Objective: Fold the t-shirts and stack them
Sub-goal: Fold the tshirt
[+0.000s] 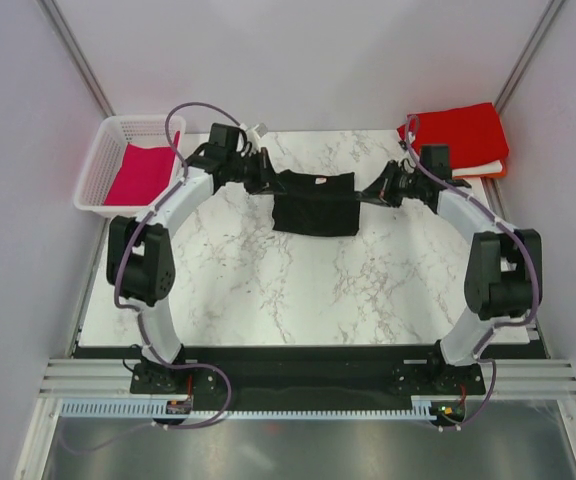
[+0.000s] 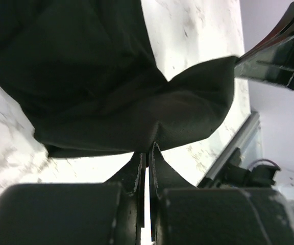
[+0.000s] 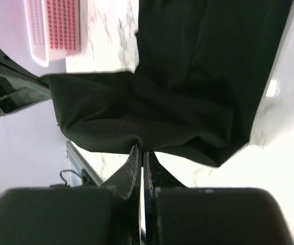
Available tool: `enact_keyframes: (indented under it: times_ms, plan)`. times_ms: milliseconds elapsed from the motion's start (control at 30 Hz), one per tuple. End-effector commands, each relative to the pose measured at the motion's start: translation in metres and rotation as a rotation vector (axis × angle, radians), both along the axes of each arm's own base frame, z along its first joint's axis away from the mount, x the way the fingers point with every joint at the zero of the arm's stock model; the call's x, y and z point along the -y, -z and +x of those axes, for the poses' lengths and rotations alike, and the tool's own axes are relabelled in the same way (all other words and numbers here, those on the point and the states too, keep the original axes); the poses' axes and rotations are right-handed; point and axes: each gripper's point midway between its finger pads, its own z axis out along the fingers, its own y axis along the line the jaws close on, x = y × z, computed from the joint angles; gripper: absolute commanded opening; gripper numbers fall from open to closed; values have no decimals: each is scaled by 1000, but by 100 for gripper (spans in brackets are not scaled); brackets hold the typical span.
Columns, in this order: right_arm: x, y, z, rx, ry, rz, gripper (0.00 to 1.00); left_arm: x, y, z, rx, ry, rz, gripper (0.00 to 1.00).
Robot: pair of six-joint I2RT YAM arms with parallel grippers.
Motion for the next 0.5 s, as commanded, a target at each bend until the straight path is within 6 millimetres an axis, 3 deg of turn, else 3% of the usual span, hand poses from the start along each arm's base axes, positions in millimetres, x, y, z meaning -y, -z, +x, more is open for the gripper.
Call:
enact_keyframes:
  times_ms: [0,33,67,100,133,167,200,233,267,300,333,400,433,467]
  plan:
    - [5,-15,53,130,9,-26,0,3,-3,45,131,8,46,2]
    - [5,-28,70,177,9,-26,0,3,-2,54,143,2,52,2]
    - [5,-14,81,163,8,-29,0,4,-1,63,159,2,59,2]
    - [5,-26,97,204,20,-33,0,7,0,79,191,3,68,2]
    - [6,-25,107,210,28,-35,0,8,3,88,204,-1,77,2]
    - [6,-12,119,204,32,-34,0,8,6,96,221,-4,90,2]
    - [6,-24,135,247,46,-38,0,10,-6,109,270,-8,92,2]
    - [8,-21,145,252,57,-44,0,10,13,119,263,-5,117,3]
    - [6,-5,154,235,58,-46,1,8,16,127,280,-19,137,4]
    - [4,-5,162,248,54,-43,2,8,13,136,308,-30,146,5]
    - [3,-3,177,280,58,-62,3,5,25,147,317,-57,178,6]
    - [4,-4,192,304,78,-78,11,3,29,158,338,-84,201,6]
    - [3,-3,203,321,86,-86,16,1,32,163,344,-98,212,11]
    - [4,-2,209,338,93,-101,32,-4,41,171,347,-130,238,15]
